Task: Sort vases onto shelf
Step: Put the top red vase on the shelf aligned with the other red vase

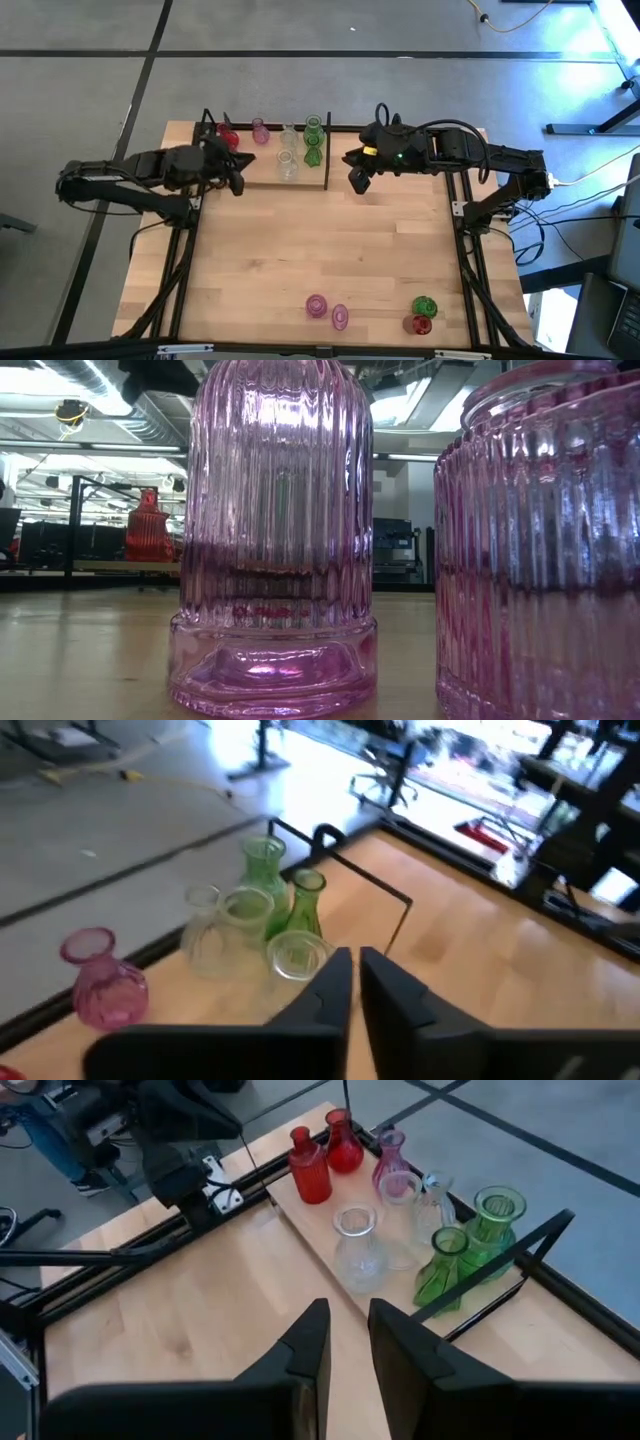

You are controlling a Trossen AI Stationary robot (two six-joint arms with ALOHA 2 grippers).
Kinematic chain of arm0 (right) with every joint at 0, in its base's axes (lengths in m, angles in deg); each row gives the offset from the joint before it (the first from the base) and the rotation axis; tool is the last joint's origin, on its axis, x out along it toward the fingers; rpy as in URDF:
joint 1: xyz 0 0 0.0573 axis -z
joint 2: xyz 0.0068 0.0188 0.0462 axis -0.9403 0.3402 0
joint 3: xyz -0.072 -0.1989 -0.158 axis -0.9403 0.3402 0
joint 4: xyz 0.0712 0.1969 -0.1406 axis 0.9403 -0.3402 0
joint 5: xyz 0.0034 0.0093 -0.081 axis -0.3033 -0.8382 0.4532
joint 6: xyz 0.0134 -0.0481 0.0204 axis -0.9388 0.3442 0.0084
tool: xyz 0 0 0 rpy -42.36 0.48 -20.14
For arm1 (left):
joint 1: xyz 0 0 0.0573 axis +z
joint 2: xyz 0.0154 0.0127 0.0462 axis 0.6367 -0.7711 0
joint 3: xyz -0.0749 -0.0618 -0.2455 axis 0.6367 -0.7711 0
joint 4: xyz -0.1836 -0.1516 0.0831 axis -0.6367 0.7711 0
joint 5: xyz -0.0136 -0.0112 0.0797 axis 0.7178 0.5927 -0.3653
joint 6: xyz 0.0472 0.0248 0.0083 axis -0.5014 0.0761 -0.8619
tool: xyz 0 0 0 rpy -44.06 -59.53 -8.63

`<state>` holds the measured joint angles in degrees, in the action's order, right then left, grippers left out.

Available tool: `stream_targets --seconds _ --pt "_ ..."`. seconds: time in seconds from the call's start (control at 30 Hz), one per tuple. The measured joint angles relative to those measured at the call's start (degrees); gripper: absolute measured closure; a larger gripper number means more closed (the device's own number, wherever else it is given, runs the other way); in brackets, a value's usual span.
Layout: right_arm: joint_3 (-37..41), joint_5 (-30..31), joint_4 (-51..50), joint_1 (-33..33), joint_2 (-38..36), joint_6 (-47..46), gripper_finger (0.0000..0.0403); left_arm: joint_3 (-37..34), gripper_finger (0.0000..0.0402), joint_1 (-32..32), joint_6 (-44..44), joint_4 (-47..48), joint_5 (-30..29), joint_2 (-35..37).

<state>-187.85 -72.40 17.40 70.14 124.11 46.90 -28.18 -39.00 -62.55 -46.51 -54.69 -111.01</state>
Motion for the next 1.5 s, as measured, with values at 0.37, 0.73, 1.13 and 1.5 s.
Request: stream_targets --seconds 0.37,0.73,1.13,1.5 --pt "0.0 -3.09 -1.51 1.31 0.0 9.99 0.0343 -12.29 0.0401 -20.29 19.33 -18.17 -24.82 -8.29" --pt "0.0 -10.4 -4.08 6.16 0.02 12.33 0.0343 -14.63 0.0401 -22.91 53.37 -8.96 -37.13 -28.58" --pt "-0.01 -11.64 -3.43 6.51 0.22 14.31 0.0343 -14.67 0.0401 -17.31 79.01 23.1 -27.95 -32.04" --pt "-0.04 -11.72 -3.62 6.38 1.54 13.11 0.0343 -18.85 0.0401 -11.43 82.37 21.33 -25.91 -32.04"
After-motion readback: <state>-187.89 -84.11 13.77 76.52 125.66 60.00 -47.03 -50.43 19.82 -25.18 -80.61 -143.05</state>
